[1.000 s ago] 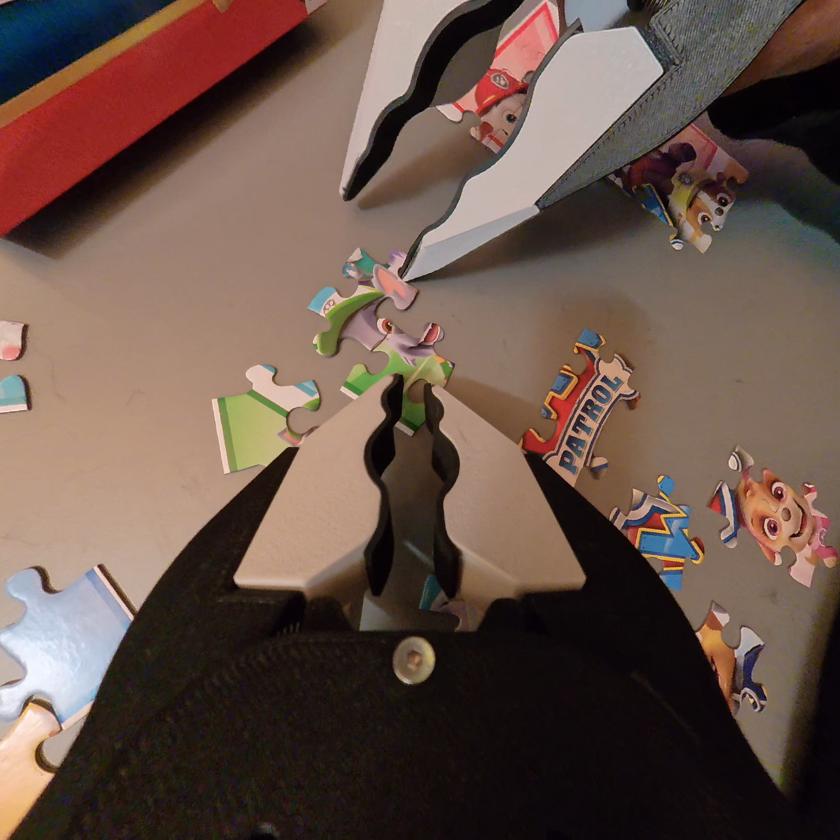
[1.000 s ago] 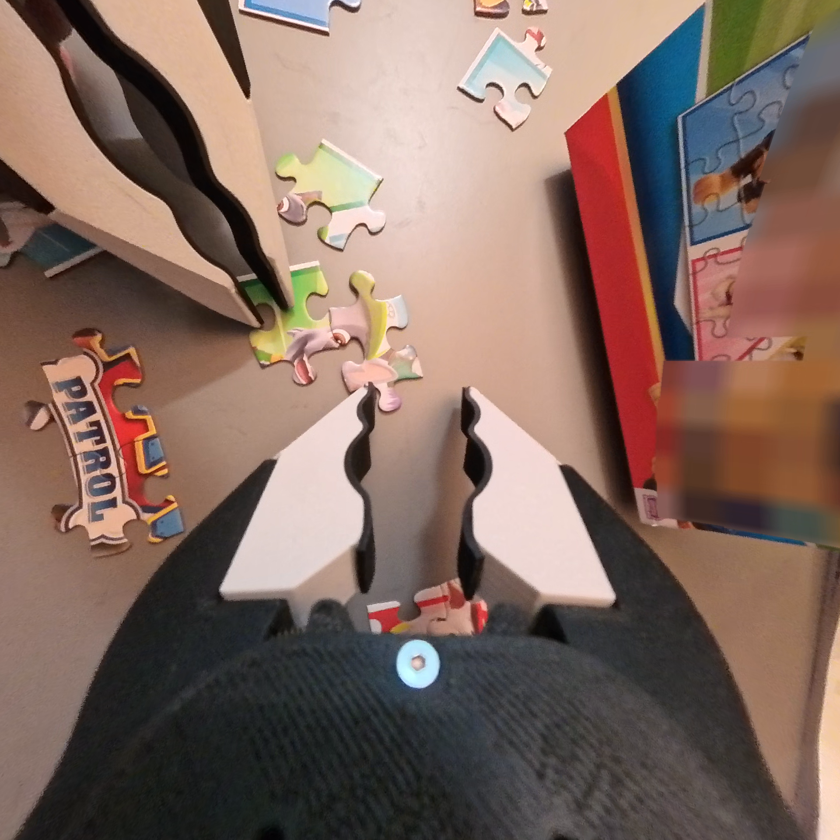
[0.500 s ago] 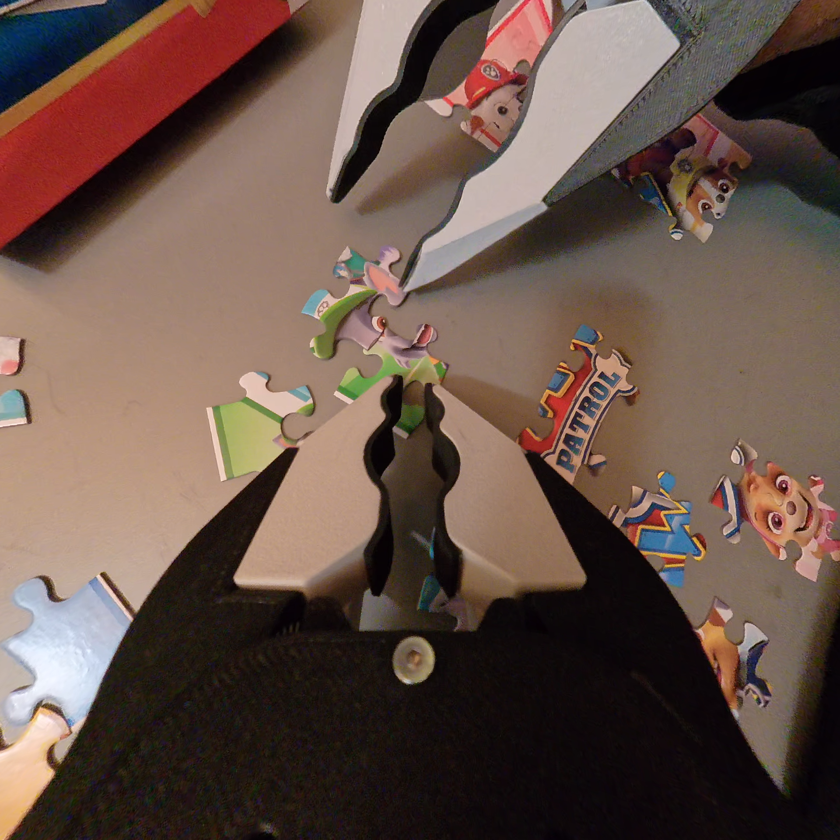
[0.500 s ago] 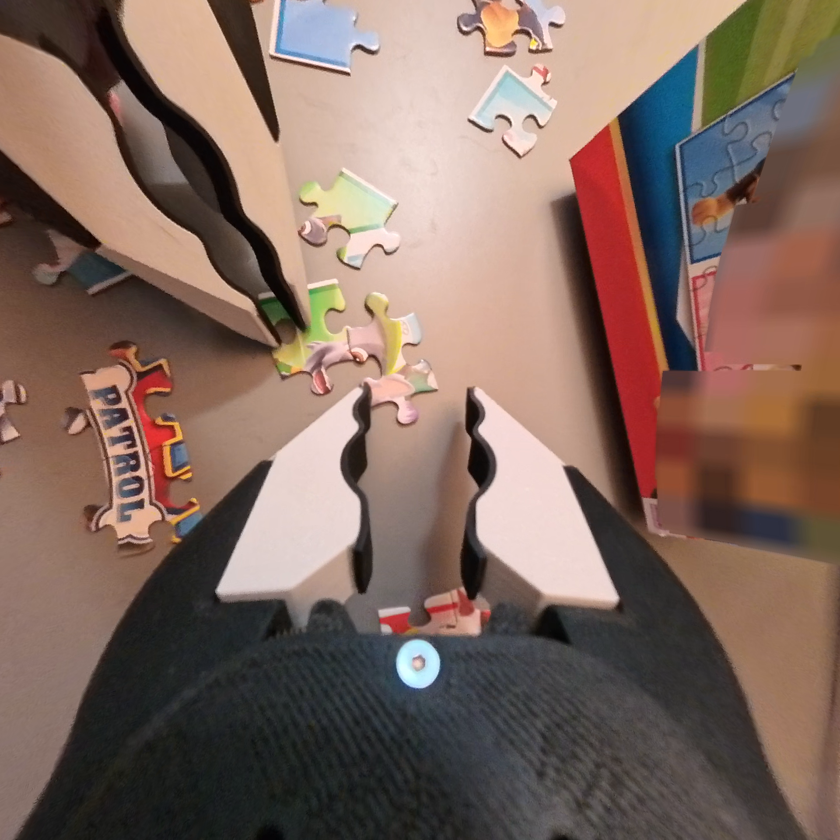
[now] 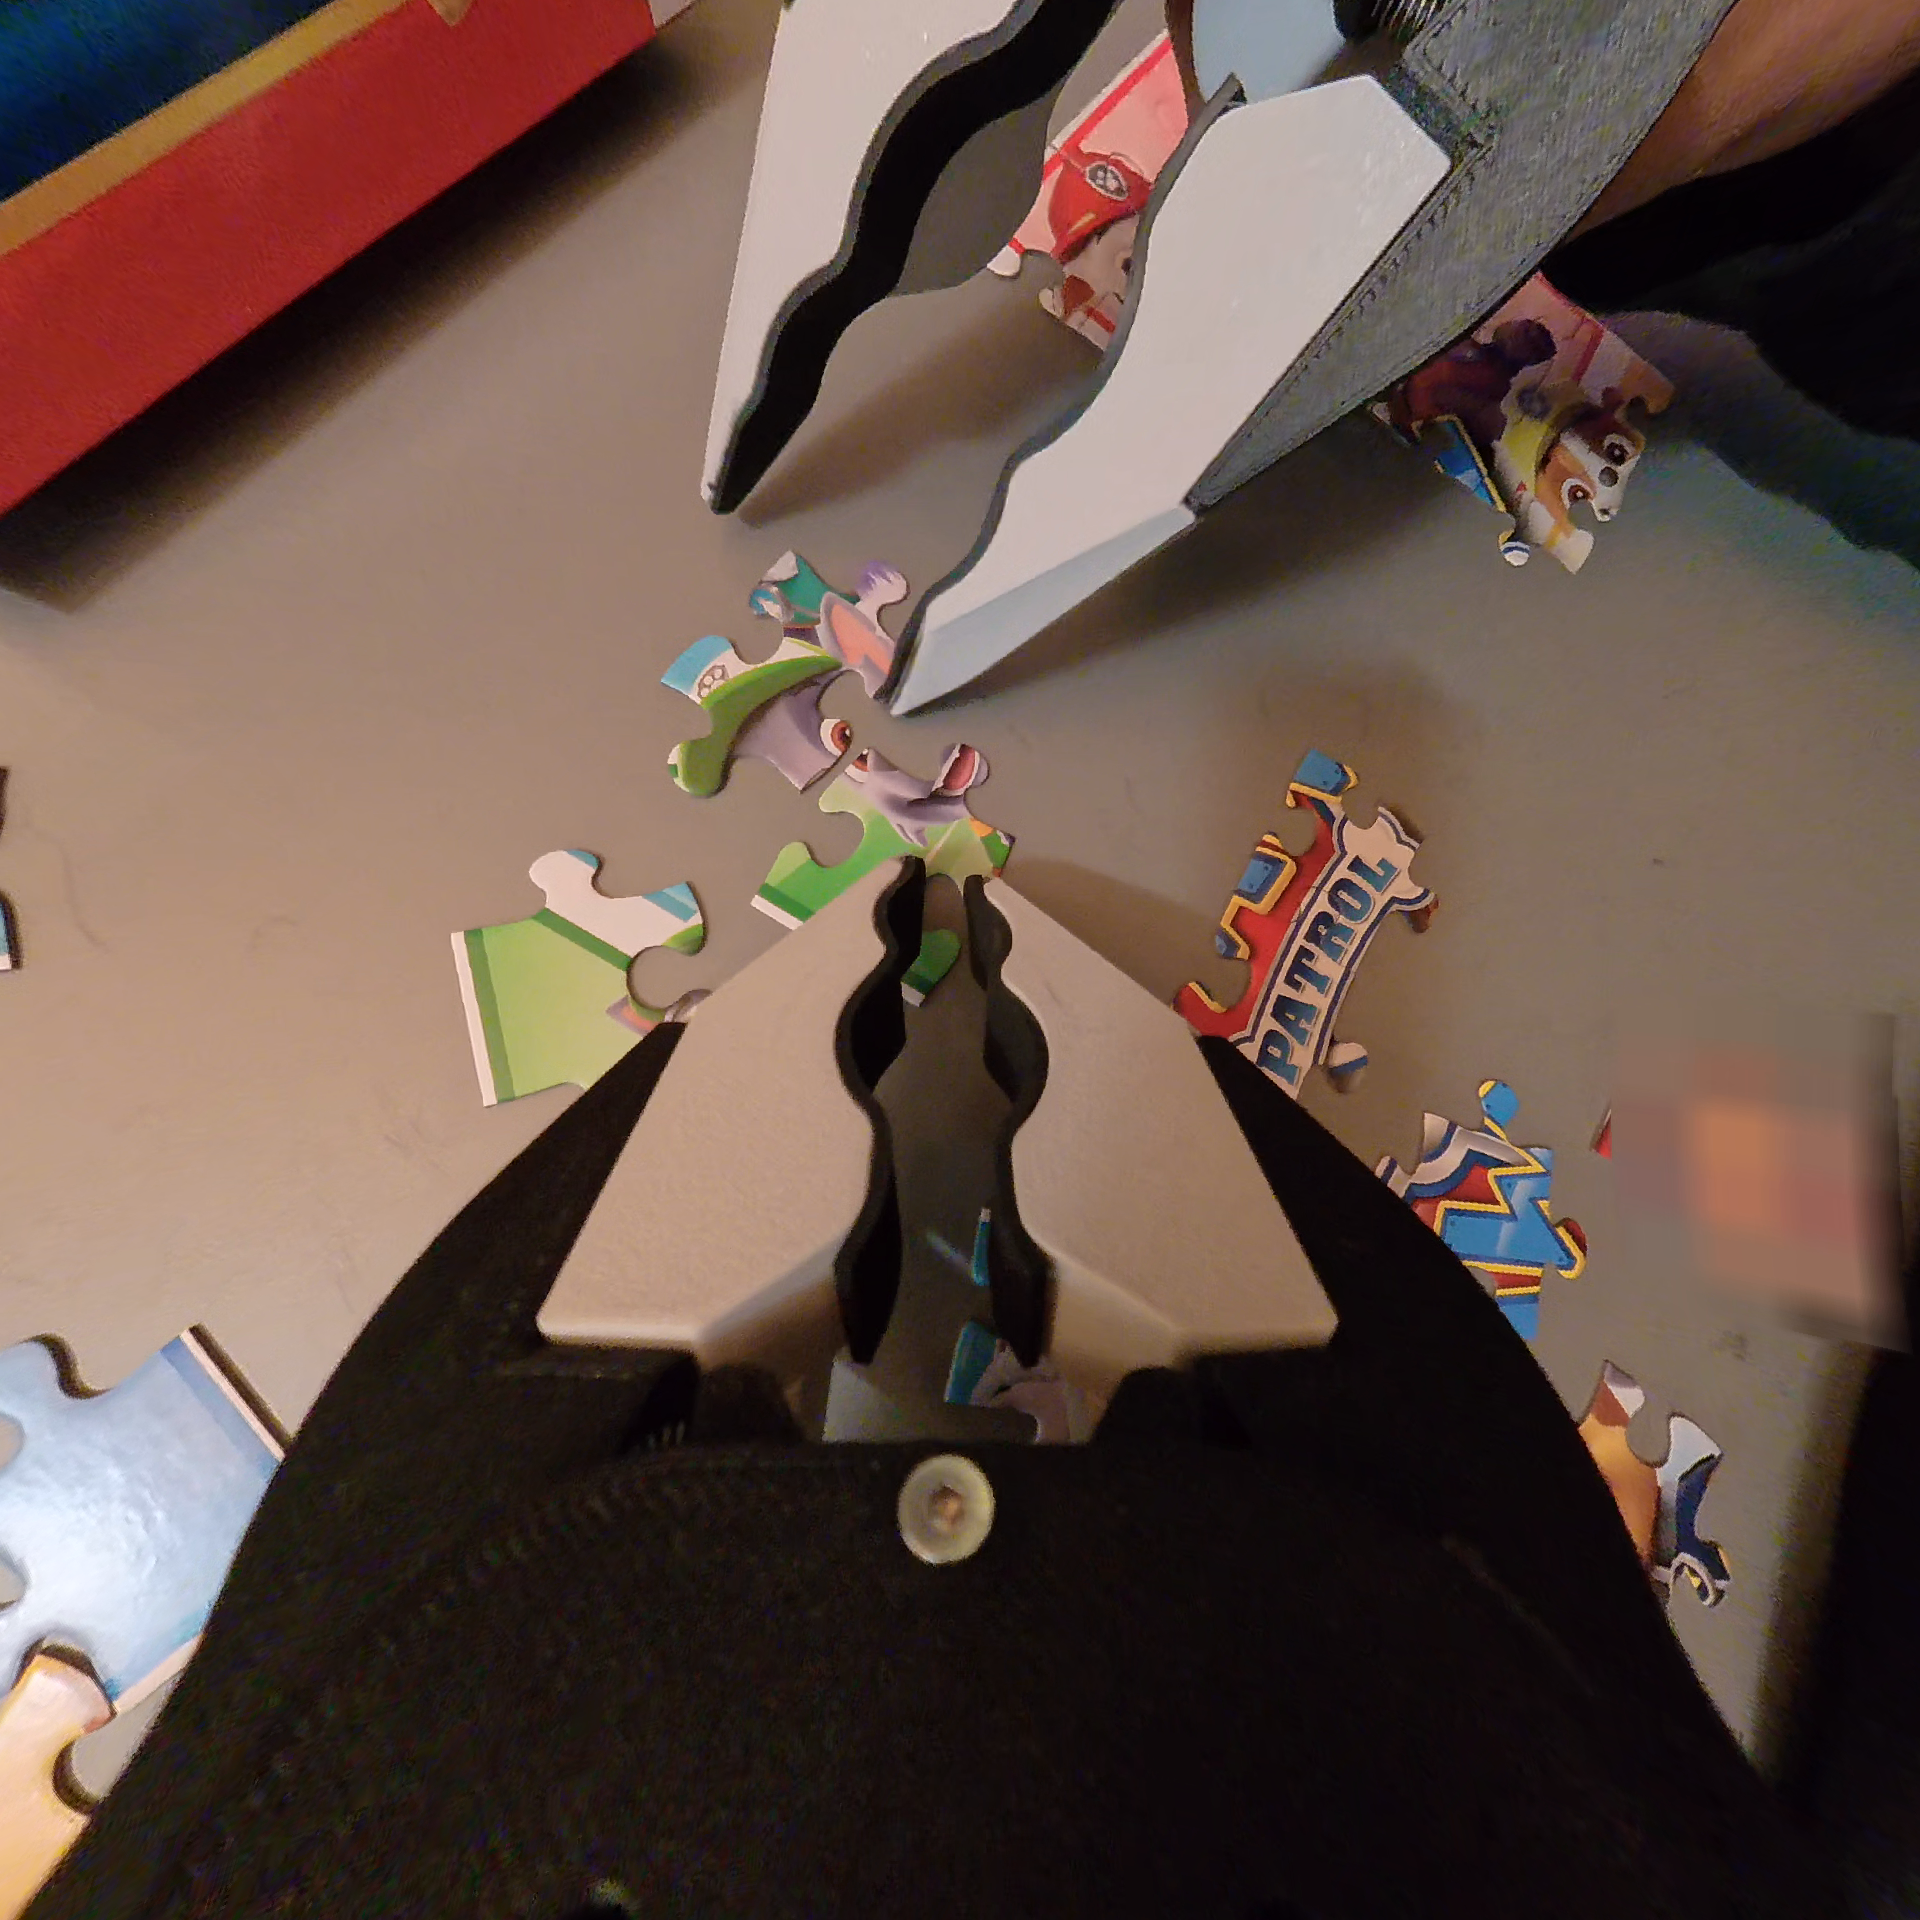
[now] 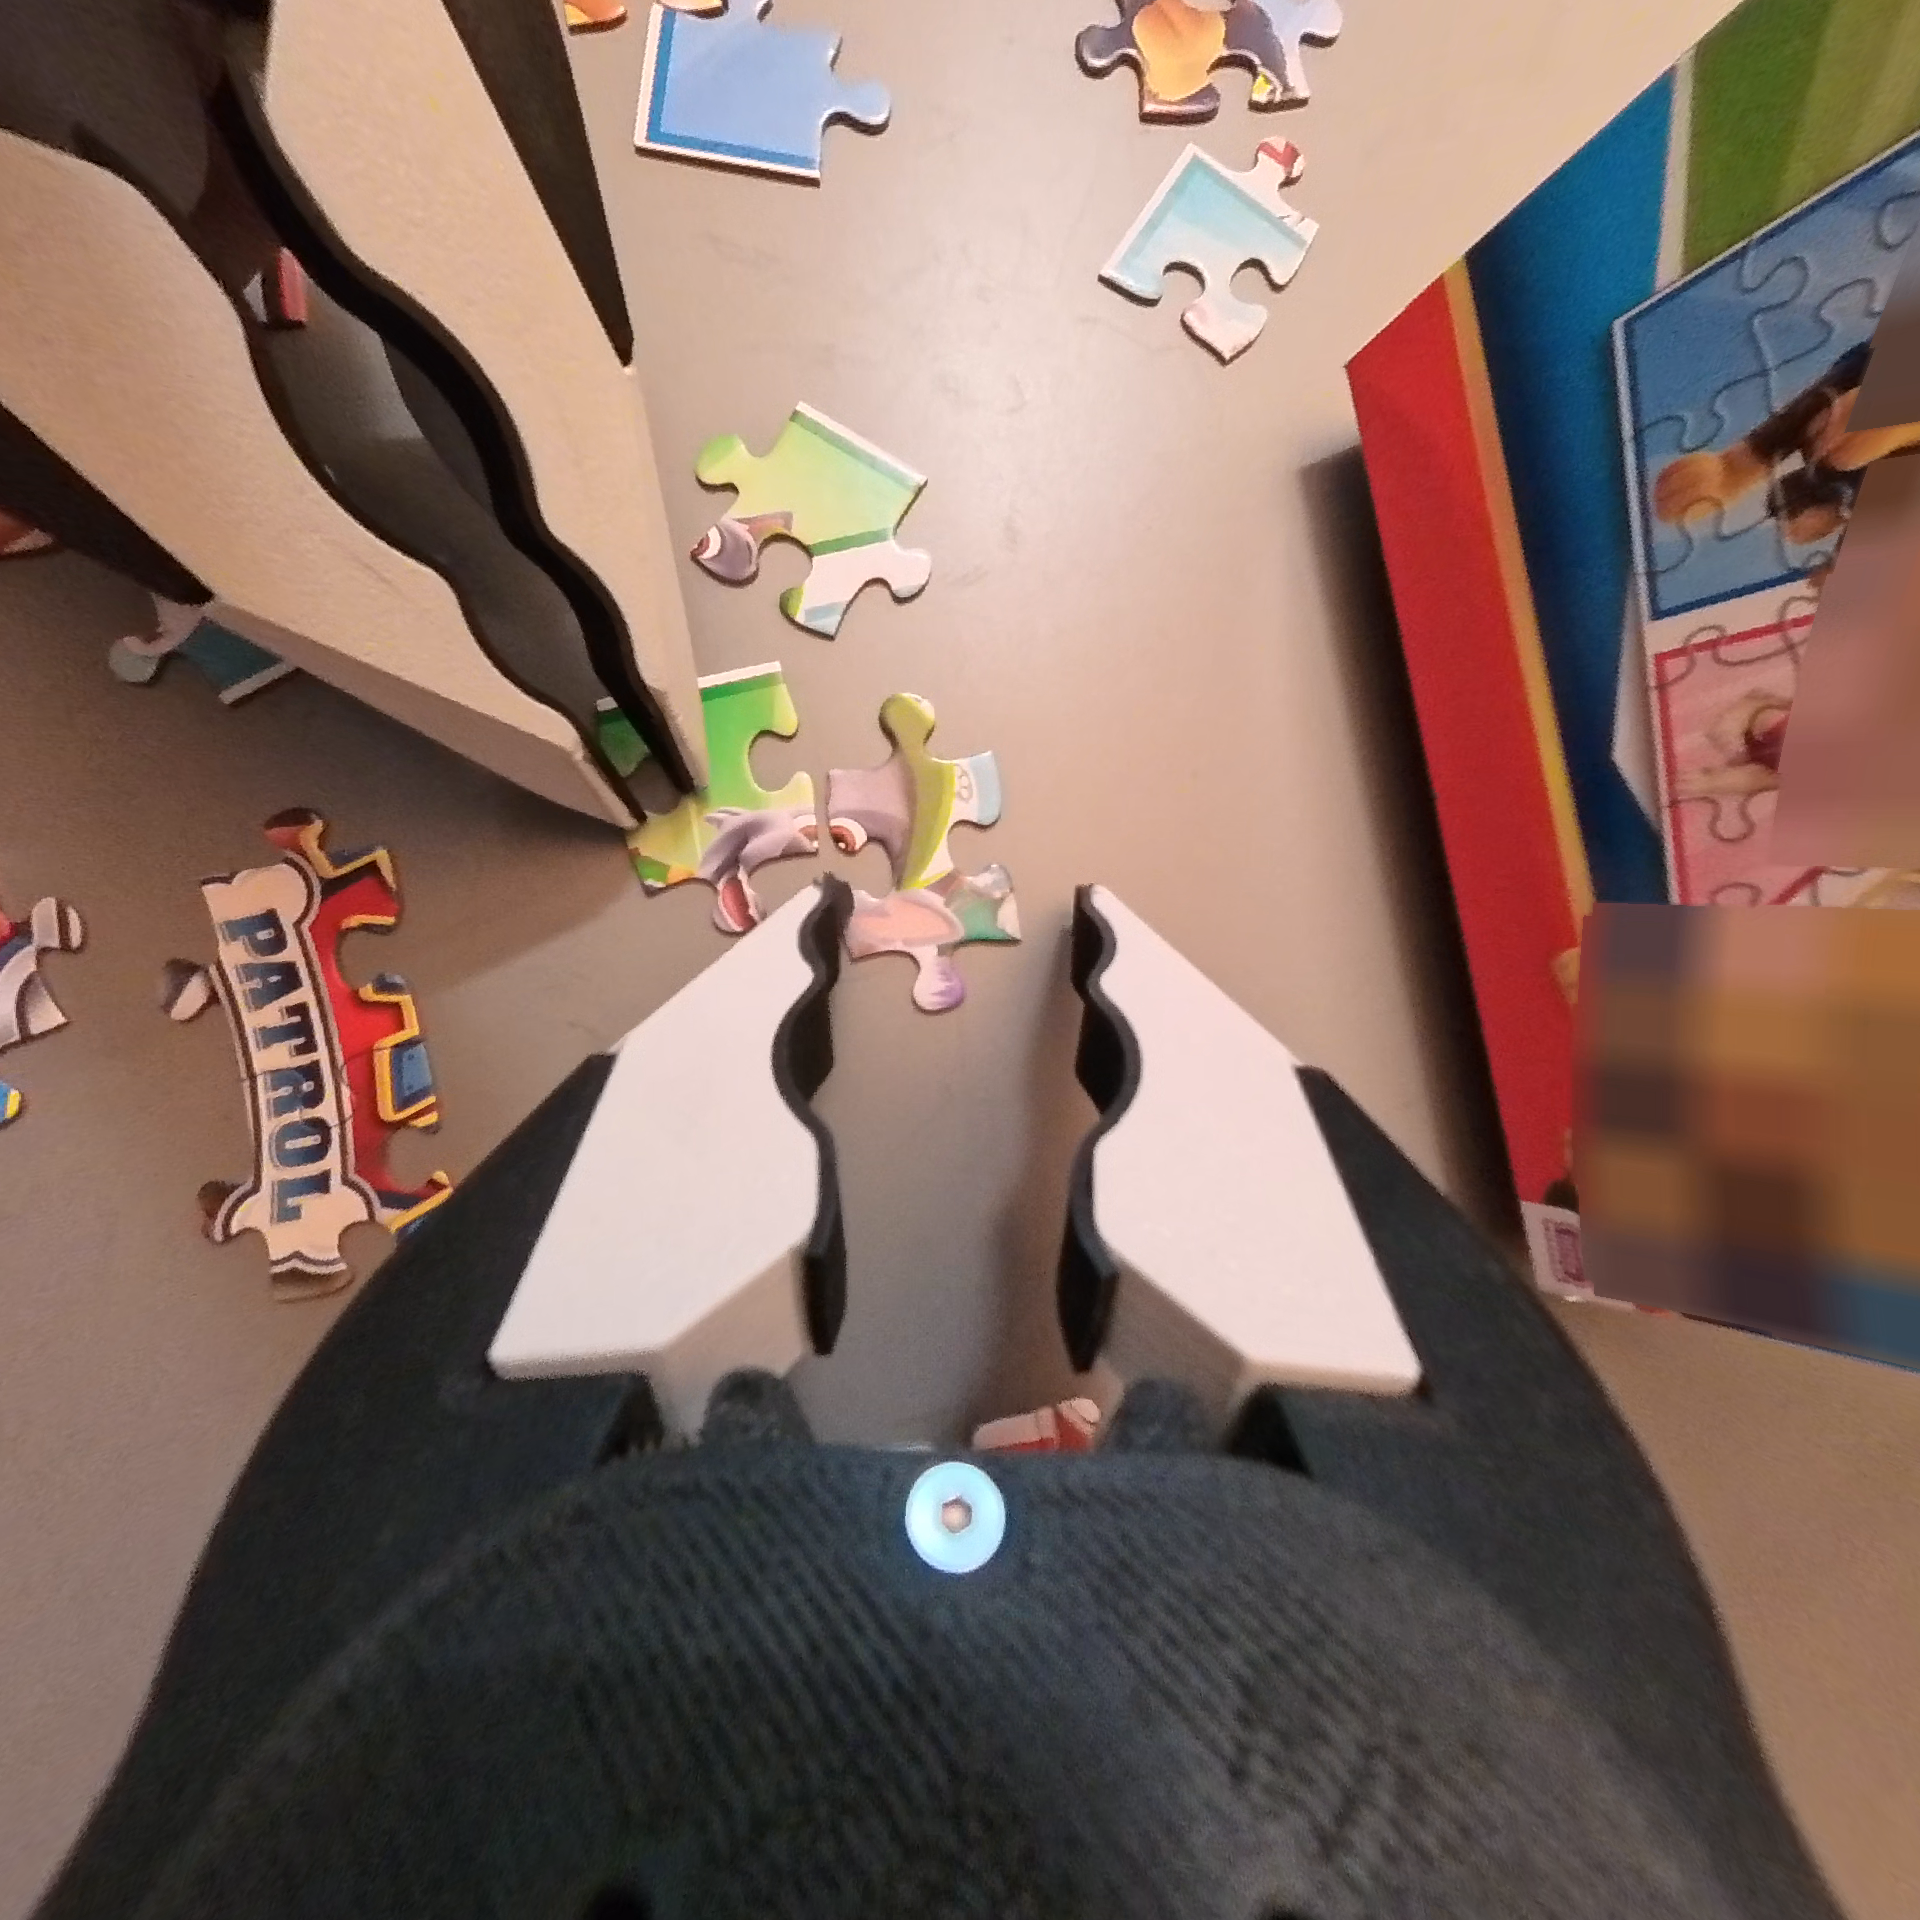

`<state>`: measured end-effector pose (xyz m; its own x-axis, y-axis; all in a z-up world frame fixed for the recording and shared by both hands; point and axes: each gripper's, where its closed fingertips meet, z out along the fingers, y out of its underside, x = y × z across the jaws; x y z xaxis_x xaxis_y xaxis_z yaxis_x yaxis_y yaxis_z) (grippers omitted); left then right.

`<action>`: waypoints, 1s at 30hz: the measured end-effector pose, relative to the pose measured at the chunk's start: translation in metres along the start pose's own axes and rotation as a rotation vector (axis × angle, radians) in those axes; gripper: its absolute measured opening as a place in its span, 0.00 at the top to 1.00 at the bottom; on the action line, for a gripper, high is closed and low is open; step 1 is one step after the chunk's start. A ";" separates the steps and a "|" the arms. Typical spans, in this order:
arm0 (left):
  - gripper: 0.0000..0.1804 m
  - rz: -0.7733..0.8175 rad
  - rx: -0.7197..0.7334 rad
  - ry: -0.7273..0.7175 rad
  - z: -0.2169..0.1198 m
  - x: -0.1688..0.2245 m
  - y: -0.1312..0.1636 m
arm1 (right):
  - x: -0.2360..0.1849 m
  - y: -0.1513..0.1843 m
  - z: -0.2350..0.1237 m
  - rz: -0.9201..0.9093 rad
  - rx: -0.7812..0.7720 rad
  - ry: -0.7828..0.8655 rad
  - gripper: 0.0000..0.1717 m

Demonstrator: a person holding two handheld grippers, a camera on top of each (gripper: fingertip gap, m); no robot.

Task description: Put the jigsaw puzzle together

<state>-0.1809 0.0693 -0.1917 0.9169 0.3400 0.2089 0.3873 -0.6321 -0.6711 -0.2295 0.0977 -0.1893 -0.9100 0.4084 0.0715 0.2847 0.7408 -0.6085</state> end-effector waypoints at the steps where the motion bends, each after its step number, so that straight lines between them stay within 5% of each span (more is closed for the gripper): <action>1: 0.97 0.000 0.000 0.001 0.000 0.000 0.000 | -0.002 0.000 0.000 -0.001 0.000 -0.012 0.75; 30: 0.97 -0.006 0.007 0.008 0.000 0.000 0.000 | -0.007 0.003 0.000 -0.082 -0.055 -0.109 0.78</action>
<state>-0.1811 0.0691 -0.1915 0.9154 0.3382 0.2185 0.3921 -0.6255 -0.6745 -0.2223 0.0969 -0.1912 -0.9574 0.2872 0.0312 0.2214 0.7986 -0.5596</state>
